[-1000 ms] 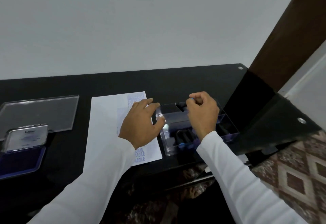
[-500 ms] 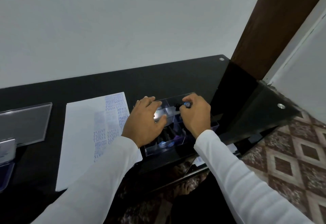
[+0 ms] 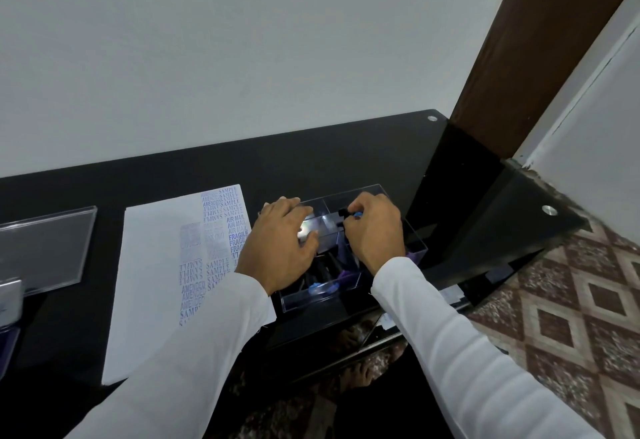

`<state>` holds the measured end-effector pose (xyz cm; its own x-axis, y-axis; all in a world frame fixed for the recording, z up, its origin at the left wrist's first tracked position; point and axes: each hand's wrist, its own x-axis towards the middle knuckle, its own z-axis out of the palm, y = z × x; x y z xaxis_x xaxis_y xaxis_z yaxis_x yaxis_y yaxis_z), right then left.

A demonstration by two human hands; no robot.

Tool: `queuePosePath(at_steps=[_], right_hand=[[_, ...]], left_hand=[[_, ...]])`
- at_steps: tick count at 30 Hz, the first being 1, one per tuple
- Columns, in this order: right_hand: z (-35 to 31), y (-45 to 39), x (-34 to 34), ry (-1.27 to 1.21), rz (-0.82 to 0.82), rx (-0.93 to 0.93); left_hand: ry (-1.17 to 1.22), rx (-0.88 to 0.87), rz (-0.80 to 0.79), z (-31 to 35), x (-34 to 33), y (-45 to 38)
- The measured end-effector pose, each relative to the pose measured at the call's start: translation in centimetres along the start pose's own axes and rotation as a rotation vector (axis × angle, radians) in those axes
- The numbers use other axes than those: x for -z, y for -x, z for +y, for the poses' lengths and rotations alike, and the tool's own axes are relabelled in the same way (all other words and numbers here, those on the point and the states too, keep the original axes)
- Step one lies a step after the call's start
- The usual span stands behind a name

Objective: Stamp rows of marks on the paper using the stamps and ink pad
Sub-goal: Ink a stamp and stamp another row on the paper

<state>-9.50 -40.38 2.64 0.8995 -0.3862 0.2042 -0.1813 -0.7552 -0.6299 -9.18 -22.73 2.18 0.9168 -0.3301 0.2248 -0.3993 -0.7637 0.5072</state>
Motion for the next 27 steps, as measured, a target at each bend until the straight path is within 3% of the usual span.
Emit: queuePosePath(at_steps=[13, 20, 27], right_hand=[[0.2, -0.1, -0.1, 0.037, -0.04, -0.02], [-0.8, 1.6, 0.7, 0.173, 0.035, 0.129], [-2.5, 4.0, 0.2, 0.099, 0.002, 0.228]], left_hand=[[-0.014, 0.002, 0.011, -0.2, -0.3, 0.1], [0.035, 0.045, 0.081, -0.4, 0.0, 0.8], [0.035, 0.083, 0.112, -1.8, 1.2, 3.2]])
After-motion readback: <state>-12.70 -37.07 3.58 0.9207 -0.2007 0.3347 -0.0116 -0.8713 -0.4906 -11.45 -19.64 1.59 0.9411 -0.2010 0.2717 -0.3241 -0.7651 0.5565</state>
